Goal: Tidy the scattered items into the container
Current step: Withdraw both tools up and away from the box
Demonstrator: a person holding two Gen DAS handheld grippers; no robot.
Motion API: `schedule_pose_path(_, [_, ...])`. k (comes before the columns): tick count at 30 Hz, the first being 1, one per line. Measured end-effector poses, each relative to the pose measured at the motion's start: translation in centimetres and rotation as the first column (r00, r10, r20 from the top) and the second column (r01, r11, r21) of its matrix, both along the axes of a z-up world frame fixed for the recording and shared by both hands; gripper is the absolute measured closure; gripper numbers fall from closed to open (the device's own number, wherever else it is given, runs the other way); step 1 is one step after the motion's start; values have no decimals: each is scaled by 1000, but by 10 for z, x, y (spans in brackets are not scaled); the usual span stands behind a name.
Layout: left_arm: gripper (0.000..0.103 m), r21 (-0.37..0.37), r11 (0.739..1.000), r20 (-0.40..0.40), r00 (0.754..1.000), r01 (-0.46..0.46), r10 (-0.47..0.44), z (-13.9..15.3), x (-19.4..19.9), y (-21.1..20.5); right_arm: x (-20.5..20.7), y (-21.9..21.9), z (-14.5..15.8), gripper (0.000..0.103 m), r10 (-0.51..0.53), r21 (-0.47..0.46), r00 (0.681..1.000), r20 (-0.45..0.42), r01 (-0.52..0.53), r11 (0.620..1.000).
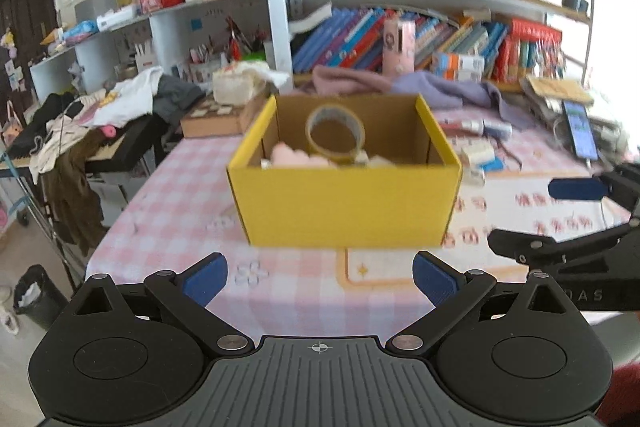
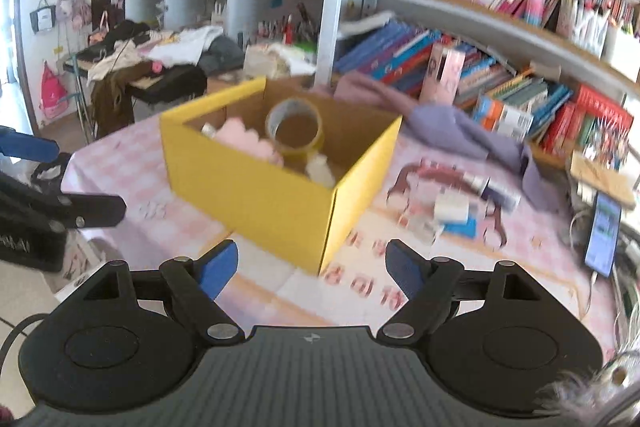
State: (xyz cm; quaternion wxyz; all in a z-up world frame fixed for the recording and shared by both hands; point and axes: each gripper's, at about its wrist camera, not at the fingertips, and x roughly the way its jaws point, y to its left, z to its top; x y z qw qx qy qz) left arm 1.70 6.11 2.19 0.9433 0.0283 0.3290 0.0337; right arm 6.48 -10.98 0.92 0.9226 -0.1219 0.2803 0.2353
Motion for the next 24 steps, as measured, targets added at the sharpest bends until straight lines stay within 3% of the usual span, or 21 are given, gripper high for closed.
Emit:
schedule_pose_path(7, [3, -7, 1000, -59, 998, 27, -28, -17, -17, -8, -17, 7, -9, 19, 31, -46, 999, -30, -32, 998])
schedule_pose_path(24, [3, -71, 997, -70, 997, 39, -44, -26, -25, -10, -30, 1, -12, 17, 2, -101, 998, -67, -9, 995])
